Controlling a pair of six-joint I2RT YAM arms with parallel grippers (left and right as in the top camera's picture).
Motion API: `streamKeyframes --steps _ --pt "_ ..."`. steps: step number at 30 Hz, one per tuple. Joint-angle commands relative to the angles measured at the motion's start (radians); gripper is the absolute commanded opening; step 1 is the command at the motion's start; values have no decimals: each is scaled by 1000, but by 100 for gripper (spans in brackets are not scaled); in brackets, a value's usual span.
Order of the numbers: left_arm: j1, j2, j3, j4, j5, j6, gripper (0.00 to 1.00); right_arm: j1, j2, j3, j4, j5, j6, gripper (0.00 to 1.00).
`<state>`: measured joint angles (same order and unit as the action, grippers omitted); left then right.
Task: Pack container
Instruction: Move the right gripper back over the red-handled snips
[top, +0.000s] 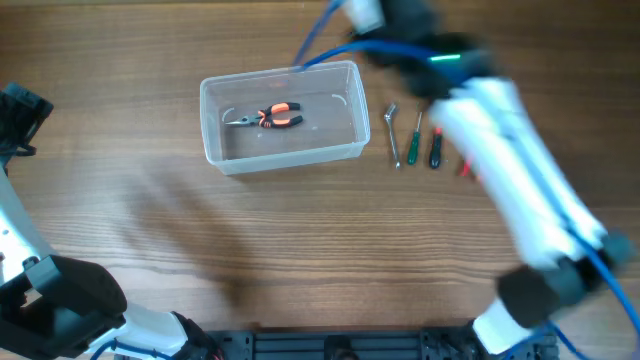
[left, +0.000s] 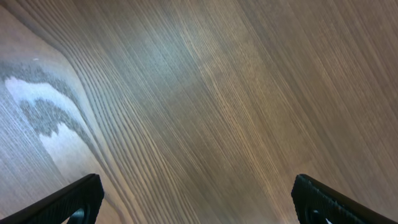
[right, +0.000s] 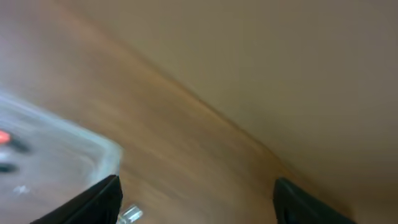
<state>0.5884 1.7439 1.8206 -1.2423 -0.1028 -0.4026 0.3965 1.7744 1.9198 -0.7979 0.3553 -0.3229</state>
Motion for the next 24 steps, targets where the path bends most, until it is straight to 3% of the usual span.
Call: streamKeyframes --steps 1,5,9,19,24 --pt "4 3 -4 0 9 -9 100 -255 -69 8 -156 -187 367 86" --pt "4 3 -4 0 9 -9 100 -498 -36 -20 -325 -374 557 86" --pt "4 3 -4 0 9 -9 100 -607 36 -95 -382 -419 558 88" --pt "4 3 -4 0 9 -9 100 -636 152 -334 -355 -420 525 85" --pt "4 3 -4 0 9 -9 100 -636 153 -486 -219 -417 500 84"
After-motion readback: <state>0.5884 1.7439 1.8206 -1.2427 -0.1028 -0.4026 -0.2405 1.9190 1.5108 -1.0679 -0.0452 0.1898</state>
